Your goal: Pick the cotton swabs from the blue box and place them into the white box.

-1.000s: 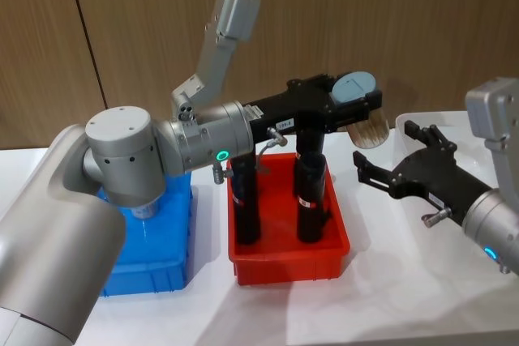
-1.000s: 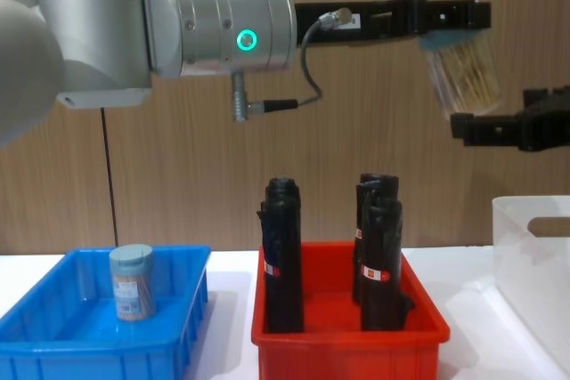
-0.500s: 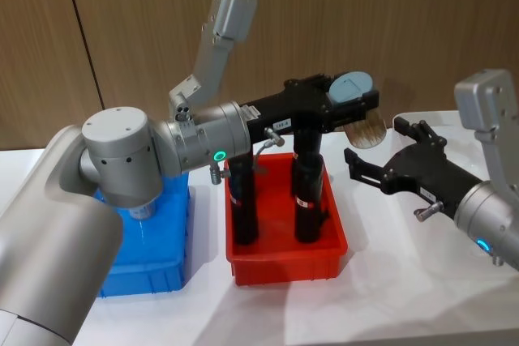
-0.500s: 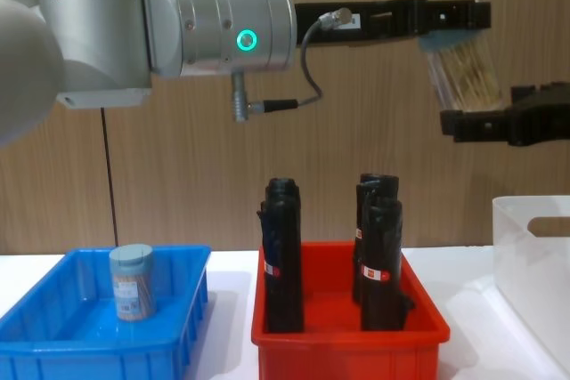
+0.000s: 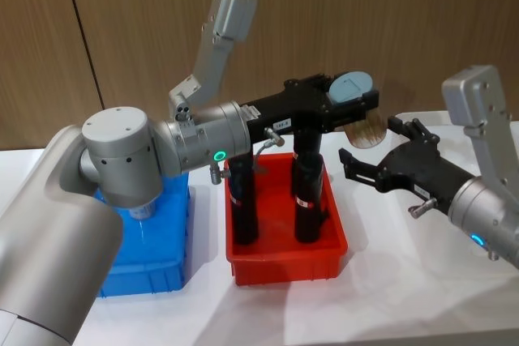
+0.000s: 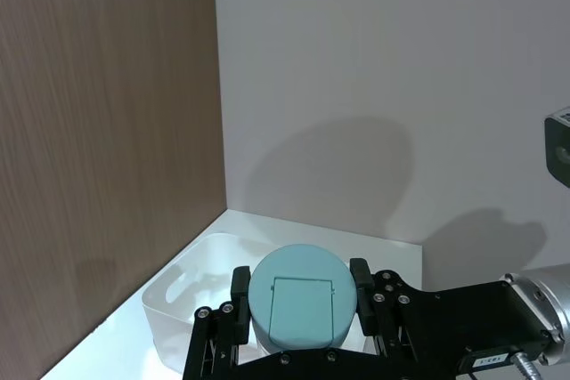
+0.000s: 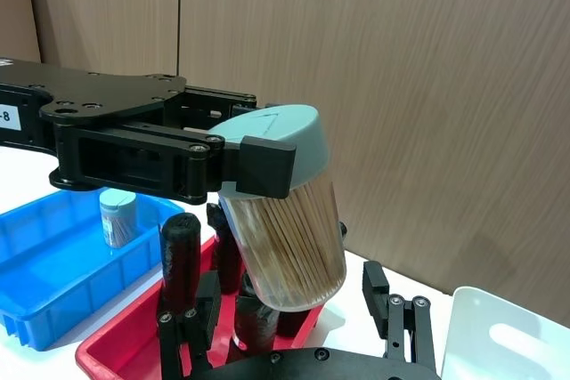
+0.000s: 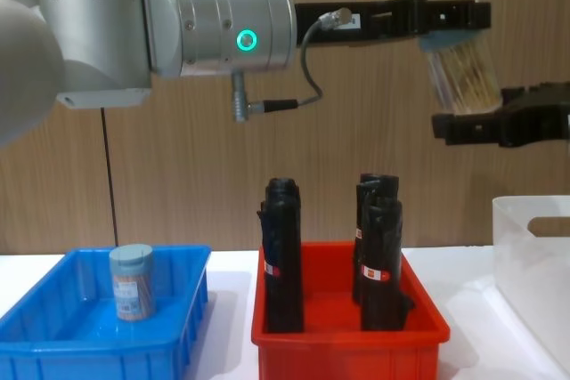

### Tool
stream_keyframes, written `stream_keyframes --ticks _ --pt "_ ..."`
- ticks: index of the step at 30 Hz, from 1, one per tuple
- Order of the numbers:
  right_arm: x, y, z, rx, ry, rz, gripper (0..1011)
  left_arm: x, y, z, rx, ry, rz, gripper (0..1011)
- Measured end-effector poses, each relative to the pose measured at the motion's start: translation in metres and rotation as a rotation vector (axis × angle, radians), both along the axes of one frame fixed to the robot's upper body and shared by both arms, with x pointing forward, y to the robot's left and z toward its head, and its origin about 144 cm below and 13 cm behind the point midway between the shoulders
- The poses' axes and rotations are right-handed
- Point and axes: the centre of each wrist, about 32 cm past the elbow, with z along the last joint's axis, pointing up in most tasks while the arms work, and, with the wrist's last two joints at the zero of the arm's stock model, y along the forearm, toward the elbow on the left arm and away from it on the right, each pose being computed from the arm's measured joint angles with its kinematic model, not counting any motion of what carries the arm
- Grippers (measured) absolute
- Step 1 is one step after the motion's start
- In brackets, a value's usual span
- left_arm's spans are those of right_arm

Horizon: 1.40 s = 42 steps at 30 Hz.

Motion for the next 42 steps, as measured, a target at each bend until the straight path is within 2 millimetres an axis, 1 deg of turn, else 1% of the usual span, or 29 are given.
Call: stream_keyframes --ticks 13,17,18,22,23,25,26,27,37,39,40,41,42 --pt "0.005 0.003 0.005 -0.02 -0.004 -0.001 997 0.0 0.0 0.0 0.0 0.0 0.0 671" --pt "0.007 0.003 0.006 -0.024 -0.004 0.0 933 0.0 0.0 0.0 0.0 0.0 0.0 671" --pt "0.007 0.003 0.006 -0.025 -0.004 0.0 890 0.0 0.0 0.0 0.0 0.0 0.0 671" --pt "0.008 0.004 0.007 -0.029 -0.006 -0.001 786 0.0 0.0 0.0 0.0 0.0 0.0 671" --pt "0.008 0.004 0.007 -0.03 -0.006 -0.001 747 0.0 0.0 0.0 0.0 0.0 0.0 671" --pt "0.009 0.004 0.008 -0.03 -0.007 -0.001 708 0.0 0.0 0.0 0.0 0.0 0.0 671" --pt "0.009 0.004 0.008 -0.03 -0.007 0.0 653 0.0 0.0 0.0 0.0 0.0 0.0 671" --pt "0.009 0.005 0.008 -0.031 -0.007 -0.001 642 0.0 0.0 0.0 0.0 0.0 0.0 671" --pt "0.01 0.005 0.009 -0.029 -0.011 -0.005 640 0.0 0.0 0.0 -0.001 -0.001 0.001 671" --pt "0.01 0.005 0.009 -0.029 -0.012 -0.007 640 0.0 0.0 0.0 0.0 0.0 0.0 689" --pt "0.01 0.005 0.009 -0.028 -0.015 -0.01 640 0.0 0.0 0.0 0.0 0.0 0.0 741" --pt "0.01 0.005 0.009 -0.028 -0.016 -0.01 640 0.0 0.0 0.0 0.0 0.0 0.0 758" --pt "0.01 0.005 0.01 -0.027 -0.017 -0.011 640 0.0 0.0 0.0 0.0 0.0 0.0 797"
